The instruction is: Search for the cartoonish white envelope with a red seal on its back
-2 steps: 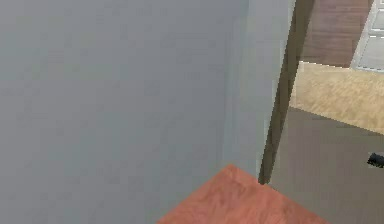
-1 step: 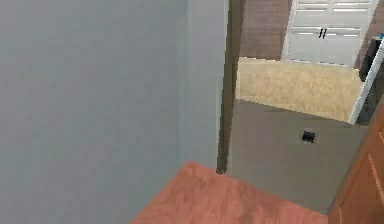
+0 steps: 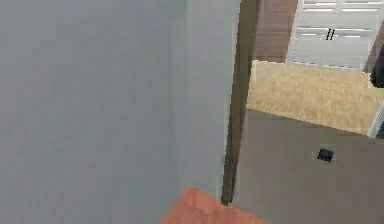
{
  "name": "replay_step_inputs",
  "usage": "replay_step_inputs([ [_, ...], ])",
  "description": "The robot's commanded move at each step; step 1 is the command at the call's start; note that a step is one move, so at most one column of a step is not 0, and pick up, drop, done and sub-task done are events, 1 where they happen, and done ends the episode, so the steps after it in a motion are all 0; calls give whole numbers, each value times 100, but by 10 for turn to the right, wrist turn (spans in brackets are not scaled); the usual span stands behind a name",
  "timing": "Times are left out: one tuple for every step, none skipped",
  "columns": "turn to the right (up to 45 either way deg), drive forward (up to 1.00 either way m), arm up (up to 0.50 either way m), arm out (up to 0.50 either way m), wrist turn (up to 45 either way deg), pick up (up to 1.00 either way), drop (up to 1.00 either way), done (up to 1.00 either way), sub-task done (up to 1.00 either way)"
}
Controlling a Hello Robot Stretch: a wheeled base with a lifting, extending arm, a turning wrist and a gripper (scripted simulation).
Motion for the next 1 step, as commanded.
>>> replay_step_inputs([
  [330,0,0,0,0,0,0,0,0],
])
